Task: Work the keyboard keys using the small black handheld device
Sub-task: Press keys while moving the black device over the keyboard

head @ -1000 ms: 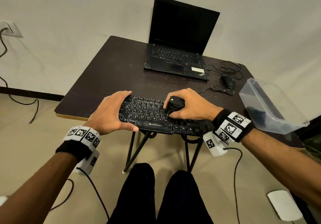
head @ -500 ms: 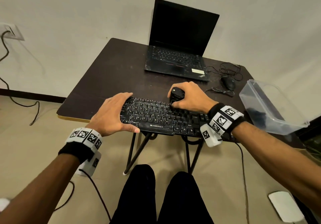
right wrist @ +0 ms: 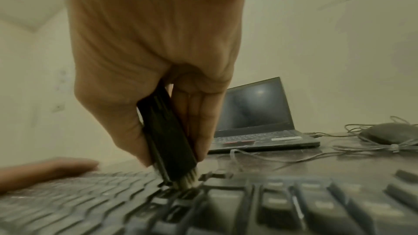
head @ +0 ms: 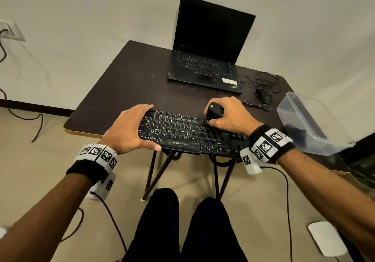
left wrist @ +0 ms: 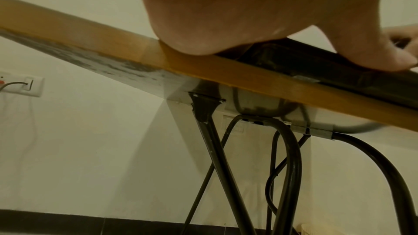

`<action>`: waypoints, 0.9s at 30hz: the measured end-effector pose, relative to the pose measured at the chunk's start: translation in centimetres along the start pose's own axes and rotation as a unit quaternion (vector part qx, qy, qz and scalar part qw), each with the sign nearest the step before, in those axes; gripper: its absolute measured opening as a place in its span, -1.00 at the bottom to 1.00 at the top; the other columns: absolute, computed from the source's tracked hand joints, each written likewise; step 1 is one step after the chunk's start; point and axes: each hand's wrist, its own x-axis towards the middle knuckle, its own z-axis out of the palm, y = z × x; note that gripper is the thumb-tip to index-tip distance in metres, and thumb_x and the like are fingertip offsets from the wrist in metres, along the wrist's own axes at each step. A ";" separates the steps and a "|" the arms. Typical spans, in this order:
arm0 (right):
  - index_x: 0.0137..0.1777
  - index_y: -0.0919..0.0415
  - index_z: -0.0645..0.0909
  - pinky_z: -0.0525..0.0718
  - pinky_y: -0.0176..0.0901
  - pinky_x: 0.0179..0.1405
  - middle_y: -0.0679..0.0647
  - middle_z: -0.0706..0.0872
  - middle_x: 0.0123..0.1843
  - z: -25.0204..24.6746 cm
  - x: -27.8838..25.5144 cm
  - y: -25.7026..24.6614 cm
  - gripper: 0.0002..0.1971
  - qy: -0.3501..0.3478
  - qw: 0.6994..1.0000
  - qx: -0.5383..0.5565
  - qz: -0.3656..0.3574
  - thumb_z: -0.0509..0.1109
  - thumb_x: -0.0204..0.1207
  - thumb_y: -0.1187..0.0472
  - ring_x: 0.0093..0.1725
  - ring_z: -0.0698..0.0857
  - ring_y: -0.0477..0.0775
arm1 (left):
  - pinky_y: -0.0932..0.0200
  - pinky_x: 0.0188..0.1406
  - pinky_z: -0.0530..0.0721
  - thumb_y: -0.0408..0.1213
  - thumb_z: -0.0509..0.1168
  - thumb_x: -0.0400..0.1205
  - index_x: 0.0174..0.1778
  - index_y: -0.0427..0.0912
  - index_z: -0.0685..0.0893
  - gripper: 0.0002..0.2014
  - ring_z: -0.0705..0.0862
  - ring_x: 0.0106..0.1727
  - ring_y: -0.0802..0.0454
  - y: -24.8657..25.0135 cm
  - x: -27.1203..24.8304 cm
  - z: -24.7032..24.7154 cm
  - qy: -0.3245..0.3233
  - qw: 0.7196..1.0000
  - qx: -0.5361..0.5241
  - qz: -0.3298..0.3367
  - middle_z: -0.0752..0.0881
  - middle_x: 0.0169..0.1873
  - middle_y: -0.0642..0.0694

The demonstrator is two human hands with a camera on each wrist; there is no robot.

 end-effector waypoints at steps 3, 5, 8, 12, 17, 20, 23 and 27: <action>-0.04 -0.10 0.81 0.74 -0.31 -0.10 -0.17 0.88 -0.15 0.7 -0.9 -0.4 -0.73 -0.027 0.999 0.009 -0.030 0.69 0.33 0.24 -0.14 0.83 -0.15 | -0.14 0.71 0.30 0.68 0.46 0.11 0.79 -0.09 0.29 0.40 0.43 0.63 -0.01 0.1 -0.1 0.0 0.003 1.000 -0.002 0.000 0.48 0.64 -0.02; -0.06 -0.10 0.80 0.80 -0.19 -0.08 -0.14 0.88 -0.16 0.3 -0.2 0.4 -0.72 0.002 1.000 0.011 0.010 0.71 0.31 0.23 -0.12 0.85 -0.08 | -0.16 0.72 0.31 0.69 0.46 0.10 0.78 -0.07 0.29 0.40 0.44 0.63 -0.01 0.1 0.0 0.1 -0.004 1.000 0.000 -0.001 0.48 0.64 -0.01; -0.05 -0.08 0.81 0.82 -0.12 0.00 -0.11 0.89 -0.13 -0.3 1.1 0.4 -0.74 0.011 0.999 0.012 0.029 0.73 0.33 0.21 -0.09 0.85 -0.05 | -0.23 0.72 0.38 0.72 0.48 0.08 0.78 -0.03 0.29 0.41 0.48 0.63 -0.06 -0.3 0.1 0.1 -0.004 1.000 -0.004 -0.009 0.49 0.63 0.03; -0.01 -0.06 0.83 0.74 -0.29 -0.04 -0.13 0.90 -0.09 0.7 1.2 -1.2 -0.74 -0.043 0.998 0.030 -0.032 0.75 0.35 0.20 -0.08 0.84 -0.13 | -0.20 0.72 0.38 0.72 0.48 0.08 0.77 -0.05 0.30 0.41 0.49 0.62 -0.04 -0.3 0.1 0.1 -0.001 1.000 -0.010 -0.002 0.51 0.62 0.02; 0.00 0.03 0.84 0.79 -0.15 -0.04 -0.06 0.90 -0.10 0.3 3.1 -1.1 -0.77 0.003 1.000 0.016 0.014 0.69 0.36 0.26 -0.12 0.83 -0.02 | -0.22 0.71 0.41 0.72 0.49 0.06 0.77 -0.02 0.30 0.42 0.49 0.62 -0.07 -0.4 0.2 0.1 -0.004 1.000 -0.011 -0.011 0.51 0.63 0.02; 0.01 -0.01 0.84 0.74 -0.32 -0.04 -0.13 0.89 -0.08 0.5 2.2 -1.4 -0.75 -0.042 0.999 0.024 -0.017 0.73 0.38 0.24 -0.08 0.83 -0.14 | -0.22 0.74 0.37 0.73 0.48 0.06 0.78 0.01 0.28 0.42 0.46 0.65 -0.07 -0.6 0.1 0.3 0.000 1.000 -0.009 -0.010 0.48 0.64 0.04; 0.01 0.05 0.84 0.80 -0.15 0.06 -0.07 0.90 -0.05 0.0 2.1 -0.9 -0.75 -0.019 0.999 0.028 0.025 0.75 0.37 0.24 -0.02 0.85 -0.02 | -0.24 0.75 0.34 0.74 0.45 0.08 0.78 -0.03 0.29 0.42 0.46 0.64 -0.06 -0.3 0.2 0.3 -0.004 1.000 0.002 -0.003 0.49 0.64 0.02; 0.01 0.02 0.84 0.75 -0.27 -0.06 -0.09 0.89 -0.07 -0.2 2.0 -0.9 -0.77 -0.024 1.000 0.009 0.014 0.70 0.38 0.23 -0.09 0.83 -0.05 | -0.27 0.72 0.38 0.74 0.47 0.07 0.78 0.01 0.28 0.42 0.47 0.63 -0.08 -0.5 0.2 0.2 -0.002 1.000 -0.007 -0.011 0.49 0.64 0.05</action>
